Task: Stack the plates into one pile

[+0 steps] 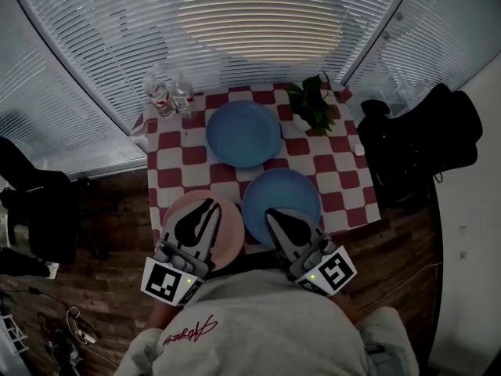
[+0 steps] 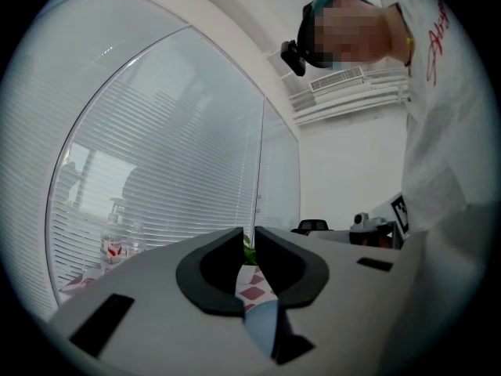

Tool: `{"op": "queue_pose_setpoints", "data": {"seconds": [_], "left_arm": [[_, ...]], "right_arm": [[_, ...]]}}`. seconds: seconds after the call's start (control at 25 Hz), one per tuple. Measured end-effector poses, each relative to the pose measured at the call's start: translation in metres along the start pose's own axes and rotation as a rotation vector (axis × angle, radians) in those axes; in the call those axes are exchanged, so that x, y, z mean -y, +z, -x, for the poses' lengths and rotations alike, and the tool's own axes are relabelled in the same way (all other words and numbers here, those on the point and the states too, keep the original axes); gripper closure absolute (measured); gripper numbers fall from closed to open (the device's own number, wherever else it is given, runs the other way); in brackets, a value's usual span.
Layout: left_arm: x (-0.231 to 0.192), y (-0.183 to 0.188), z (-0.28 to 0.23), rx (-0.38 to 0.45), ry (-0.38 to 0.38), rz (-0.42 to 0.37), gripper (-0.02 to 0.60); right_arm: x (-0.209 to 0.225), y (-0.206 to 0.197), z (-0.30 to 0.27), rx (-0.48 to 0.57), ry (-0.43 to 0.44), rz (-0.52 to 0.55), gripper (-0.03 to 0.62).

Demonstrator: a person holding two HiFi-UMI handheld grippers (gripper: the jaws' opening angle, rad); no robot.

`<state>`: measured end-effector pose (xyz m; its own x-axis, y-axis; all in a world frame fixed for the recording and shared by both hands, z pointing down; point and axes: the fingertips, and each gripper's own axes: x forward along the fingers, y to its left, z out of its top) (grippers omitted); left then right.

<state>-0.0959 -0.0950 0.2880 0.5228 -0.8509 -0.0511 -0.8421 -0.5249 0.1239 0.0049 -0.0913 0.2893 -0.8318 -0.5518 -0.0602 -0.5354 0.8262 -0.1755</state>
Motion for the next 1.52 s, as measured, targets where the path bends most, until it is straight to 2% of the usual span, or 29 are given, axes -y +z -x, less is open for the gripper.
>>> {"op": "queue_pose_setpoints", "data": {"seconds": [0.24,0.36,0.52,0.72,1.28,1.52], "left_arm": [[0.003,-0.001,-0.011,0.008,0.039,0.003,0.529],[0.004,0.002,-0.016,0.041,0.044,-0.005,0.529],[0.006,-0.006,-0.021,0.004,0.051,-0.001,0.529],[0.007,-0.009,-0.029,-0.001,0.047,-0.006,0.529],[0.006,-0.030,-0.059,-0.035,0.006,0.005,0.529],[0.001,-0.047,-0.066,-0.087,-0.004,0.001,0.529]], "right_arm": [[0.017,0.008,0.002,0.007,0.024,0.009,0.583],[0.022,0.004,0.004,-0.005,0.024,0.002,0.583],[0.030,-0.001,0.008,-0.014,0.021,-0.007,0.583],[0.038,-0.004,0.009,-0.023,0.017,-0.012,0.583],[0.080,-0.019,0.021,-0.051,-0.098,-0.013,0.583],[0.100,-0.033,0.024,-0.090,-0.142,0.001,0.583]]}}
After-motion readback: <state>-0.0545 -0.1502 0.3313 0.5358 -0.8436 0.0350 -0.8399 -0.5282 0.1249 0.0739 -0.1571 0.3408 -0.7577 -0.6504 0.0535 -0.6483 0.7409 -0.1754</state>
